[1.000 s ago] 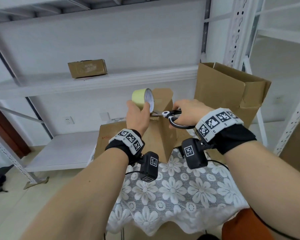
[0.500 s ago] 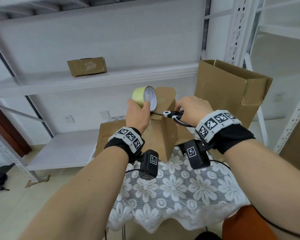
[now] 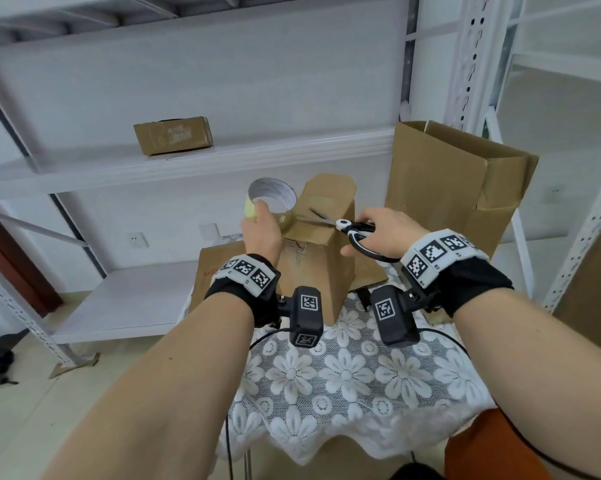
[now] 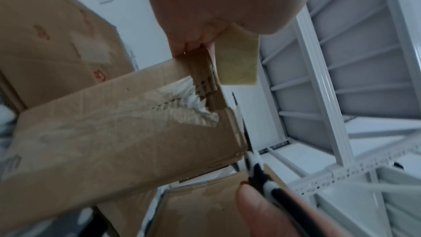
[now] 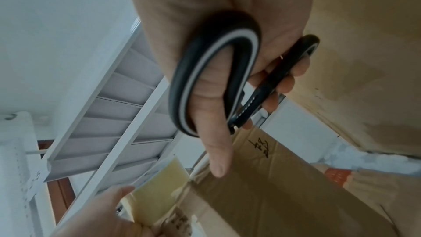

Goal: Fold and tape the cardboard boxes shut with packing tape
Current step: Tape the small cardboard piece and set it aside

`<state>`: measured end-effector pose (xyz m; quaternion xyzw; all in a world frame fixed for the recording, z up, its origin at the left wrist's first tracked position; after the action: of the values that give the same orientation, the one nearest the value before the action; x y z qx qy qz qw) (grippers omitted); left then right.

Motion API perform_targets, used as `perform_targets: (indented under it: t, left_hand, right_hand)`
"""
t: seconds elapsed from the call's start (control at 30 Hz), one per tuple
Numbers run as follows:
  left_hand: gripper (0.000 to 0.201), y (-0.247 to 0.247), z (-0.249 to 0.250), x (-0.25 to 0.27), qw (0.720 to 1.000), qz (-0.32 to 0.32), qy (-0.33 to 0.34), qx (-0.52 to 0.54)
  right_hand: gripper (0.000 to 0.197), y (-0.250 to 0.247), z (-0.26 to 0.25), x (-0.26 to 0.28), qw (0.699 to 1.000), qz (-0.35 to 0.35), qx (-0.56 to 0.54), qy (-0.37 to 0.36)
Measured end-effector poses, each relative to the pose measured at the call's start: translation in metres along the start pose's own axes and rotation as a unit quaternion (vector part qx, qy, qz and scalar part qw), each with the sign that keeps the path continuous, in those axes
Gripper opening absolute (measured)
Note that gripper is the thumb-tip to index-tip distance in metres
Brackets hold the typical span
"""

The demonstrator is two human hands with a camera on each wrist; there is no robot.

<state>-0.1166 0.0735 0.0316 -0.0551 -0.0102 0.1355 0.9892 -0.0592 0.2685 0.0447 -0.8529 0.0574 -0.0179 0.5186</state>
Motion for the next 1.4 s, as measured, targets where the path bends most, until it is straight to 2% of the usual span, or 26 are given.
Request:
perform_targets:
  t: [0.17,0.27,0.33,0.4,0.5,0.6,0.67,0.73,0.8,0.87,0.93,1.0,1.07,1.13,1.2,1.27,1.33,1.4]
  left_hand:
    - [0.058,-0.002,-0.002,0.003,0.995,0.001,-0.057,0.083]
    - [0.078,-0.003,-0.024,-0.014,0.979,0.017,-0.113,0.167]
    - [0.071,-0.006,-0.033,-0.012,0.960,0.013,-0.148,0.238]
    - [0.054,-0.013,-0.026,0.009,0.949,0.005,-0.162,0.271]
    - [0.056,-0.019,-0.037,0.017,0.936,0.007,-0.187,0.297]
    - [0.057,-0.023,-0.047,0.023,0.931,-0.002,-0.204,0.302]
    - [0.061,-0.026,-0.053,0.028,0.932,-0.014,-0.218,0.291]
    - [0.063,-0.029,-0.058,0.029,0.927,-0.016,-0.232,0.295]
    - [0.065,-0.031,-0.060,0.029,0.924,-0.013,-0.235,0.302]
    - [0.065,-0.032,-0.061,0.026,0.929,-0.016,-0.224,0.293]
    - [0.065,-0.032,-0.061,0.021,0.932,-0.025,-0.211,0.294]
    - [0.061,-0.032,-0.057,0.018,0.928,-0.037,-0.200,0.312]
    - [0.054,-0.031,-0.050,0.017,0.929,-0.050,-0.190,0.314]
    - [0.048,-0.027,-0.045,0.017,0.927,-0.071,-0.202,0.308]
    - [0.046,-0.023,-0.043,0.017,0.924,-0.094,-0.217,0.301]
    - [0.048,-0.021,-0.043,0.015,0.925,-0.101,-0.218,0.293]
    - [0.053,-0.020,-0.045,0.014,0.930,-0.101,-0.218,0.279]
    - [0.053,-0.021,-0.046,0.017,0.931,-0.112,-0.219,0.268]
  right_hand:
    - [0.054,0.004,0.005,0.002,0.994,0.053,-0.088,0.024]
    - [0.043,0.007,0.012,0.008,0.962,0.127,-0.237,0.052]
    - [0.031,0.017,0.021,0.012,0.931,0.159,-0.315,0.098]
    - [0.031,0.033,0.034,0.014,0.909,0.178,-0.343,0.155]
    - [0.036,0.064,0.055,0.018,0.911,0.169,-0.293,0.236]
    - [0.035,0.102,0.079,0.022,0.931,0.078,-0.211,0.286]
    - [0.033,0.124,0.090,0.024,0.938,0.011,-0.194,0.286]
    - [0.040,0.132,0.092,0.027,0.945,-0.019,-0.176,0.276]
    - [0.036,0.130,0.092,0.027,0.954,-0.021,-0.143,0.262]
    - [0.024,0.120,0.085,0.025,0.968,-0.032,-0.075,0.236]
    - [0.014,0.103,0.075,0.020,0.975,-0.008,-0.029,0.220]
    - [0.026,0.085,0.066,0.015,0.973,0.062,-0.045,0.218]
    - [0.036,0.069,0.052,0.011,0.956,0.158,-0.155,0.193]
    - [0.058,0.058,0.030,0.005,0.921,0.212,-0.302,0.123]
    - [0.086,0.048,-0.001,0.001,0.899,0.210,-0.381,0.060]
    - [0.112,0.045,-0.025,-0.004,0.898,0.181,-0.399,0.044]
    - [0.127,0.045,-0.037,-0.009,0.908,0.169,-0.378,0.059]
    - [0.132,0.048,-0.036,-0.016,0.915,0.178,-0.353,0.083]
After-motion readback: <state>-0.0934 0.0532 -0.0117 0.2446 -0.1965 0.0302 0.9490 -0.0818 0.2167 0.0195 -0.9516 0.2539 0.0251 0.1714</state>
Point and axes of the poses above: each hand's wrist, its own x-axis away from the middle knuckle, its own y-axis out of the palm, z = x × y, the point moved 4 cm from there along -x, towards the middle knuckle, and after that the axes turned 4 degrees about -x, right-handed, at the moved point
